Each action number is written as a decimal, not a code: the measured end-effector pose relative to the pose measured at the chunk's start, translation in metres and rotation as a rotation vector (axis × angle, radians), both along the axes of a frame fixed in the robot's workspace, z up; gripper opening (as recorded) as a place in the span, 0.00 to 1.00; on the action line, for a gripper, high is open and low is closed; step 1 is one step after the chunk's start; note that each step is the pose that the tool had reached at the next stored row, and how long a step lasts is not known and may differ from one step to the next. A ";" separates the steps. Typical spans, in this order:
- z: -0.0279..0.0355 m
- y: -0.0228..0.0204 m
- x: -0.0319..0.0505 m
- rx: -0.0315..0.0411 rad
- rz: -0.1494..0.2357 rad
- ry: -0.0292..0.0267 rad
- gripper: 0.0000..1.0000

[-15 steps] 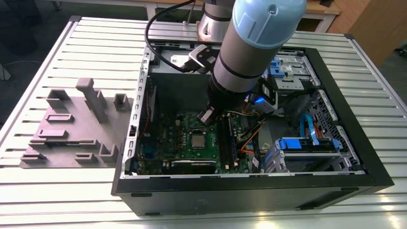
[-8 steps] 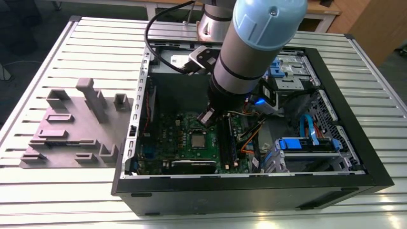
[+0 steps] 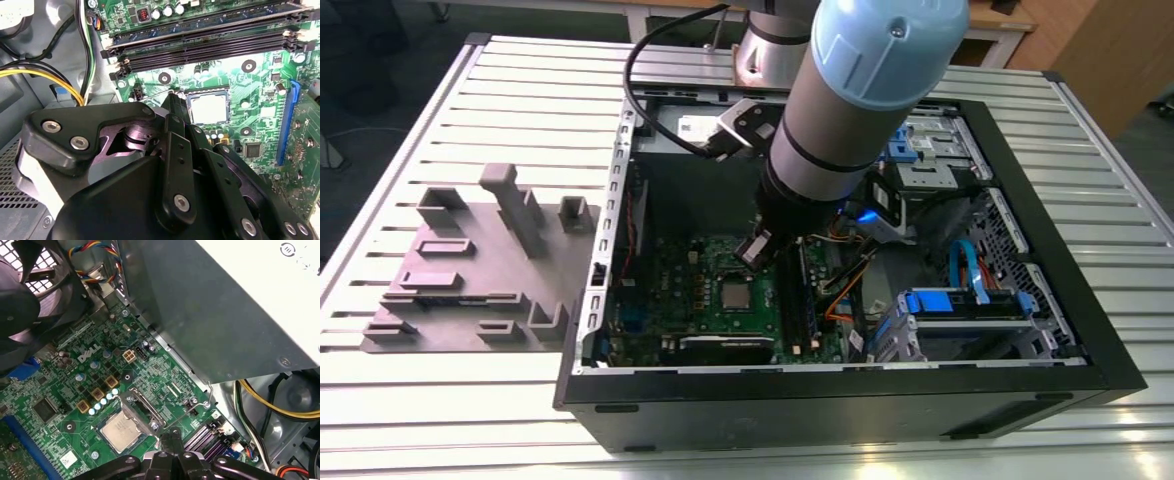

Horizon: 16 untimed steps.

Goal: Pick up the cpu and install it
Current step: 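Close the cpu cover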

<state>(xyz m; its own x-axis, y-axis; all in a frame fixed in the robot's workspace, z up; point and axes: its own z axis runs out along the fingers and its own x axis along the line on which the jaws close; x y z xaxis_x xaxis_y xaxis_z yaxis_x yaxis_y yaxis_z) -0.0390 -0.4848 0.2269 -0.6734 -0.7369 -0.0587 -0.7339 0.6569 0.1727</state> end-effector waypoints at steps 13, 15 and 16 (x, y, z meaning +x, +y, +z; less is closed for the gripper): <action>-0.0005 -0.0027 0.0007 -0.0012 0.001 0.0000 0.10; -0.0006 -0.0027 0.0007 -0.0012 0.001 0.0000 0.10; -0.0006 -0.0027 0.0007 -0.0013 0.001 0.0000 0.10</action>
